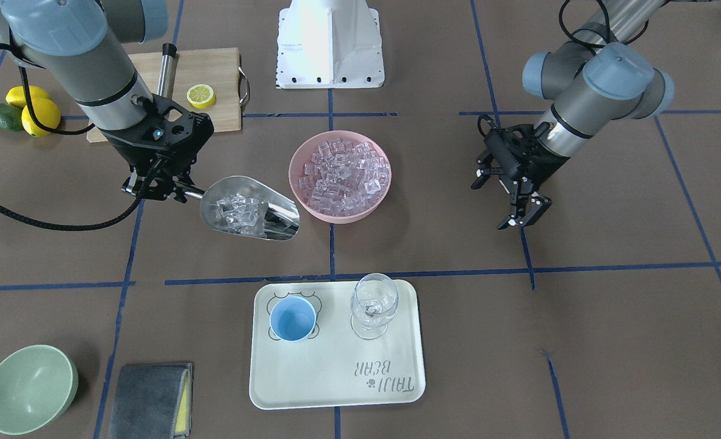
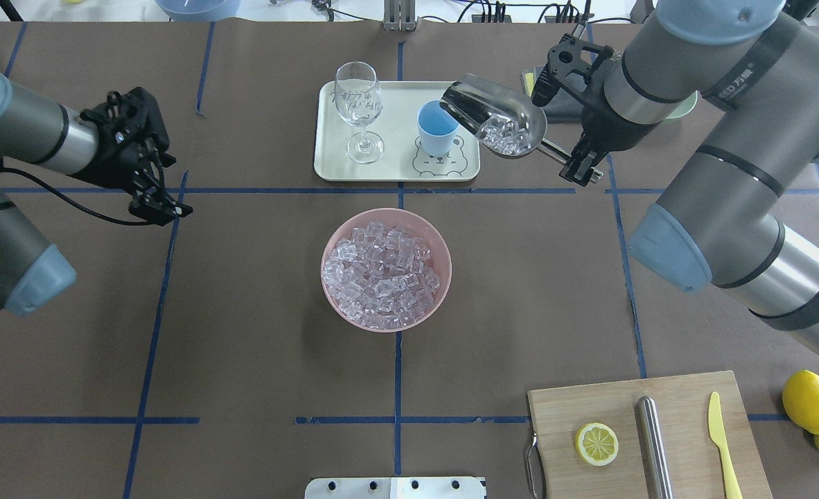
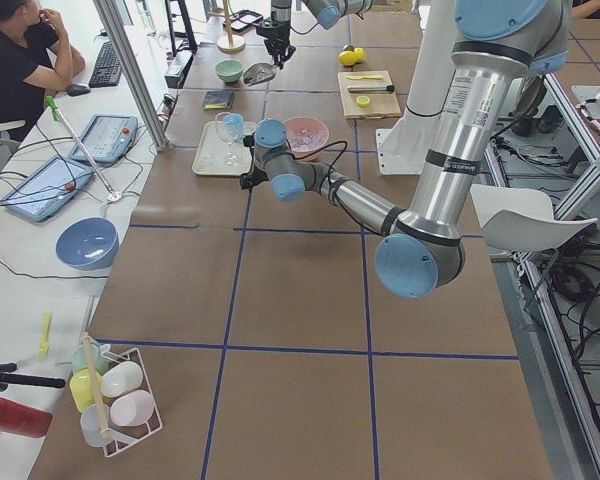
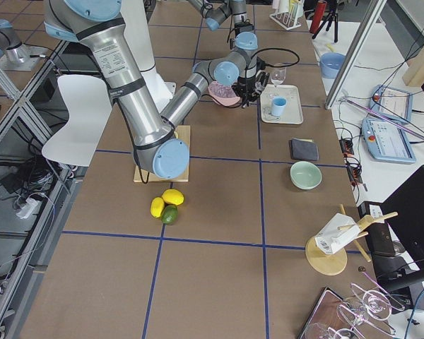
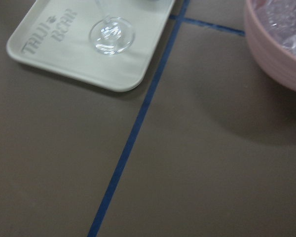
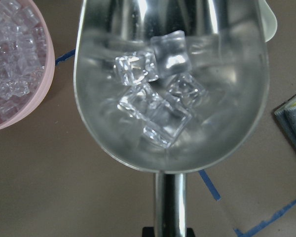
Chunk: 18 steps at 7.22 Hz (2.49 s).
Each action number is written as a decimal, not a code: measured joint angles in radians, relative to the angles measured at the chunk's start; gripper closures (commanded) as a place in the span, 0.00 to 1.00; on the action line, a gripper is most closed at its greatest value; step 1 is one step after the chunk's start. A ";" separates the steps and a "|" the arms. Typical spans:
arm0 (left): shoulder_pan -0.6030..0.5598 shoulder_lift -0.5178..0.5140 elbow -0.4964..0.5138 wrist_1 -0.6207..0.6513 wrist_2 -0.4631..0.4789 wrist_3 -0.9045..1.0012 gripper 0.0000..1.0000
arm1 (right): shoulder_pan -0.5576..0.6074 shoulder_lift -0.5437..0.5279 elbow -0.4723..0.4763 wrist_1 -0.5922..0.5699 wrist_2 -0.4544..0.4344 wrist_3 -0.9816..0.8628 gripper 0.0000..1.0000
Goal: Put ice in cup with scoop
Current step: 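Carry the filled scoop toward the light-blue cup while the left gripper withdraws, then tilt the scoop over the light-blue cup to pour the ice in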
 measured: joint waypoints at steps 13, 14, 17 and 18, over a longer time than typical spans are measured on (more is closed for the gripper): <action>-0.347 0.121 -0.104 0.288 -0.064 0.003 0.00 | -0.003 0.305 -0.324 -0.362 0.025 0.187 1.00; -0.348 0.121 -0.106 0.287 -0.064 0.003 0.00 | -0.009 0.332 -0.336 -0.419 0.025 0.188 1.00; -0.349 0.123 -0.110 0.285 -0.062 0.003 0.00 | -0.026 0.454 -0.459 -0.541 0.022 0.183 1.00; -0.349 0.123 -0.111 0.284 -0.062 0.003 0.00 | -0.028 0.467 -0.479 -0.562 0.020 0.178 1.00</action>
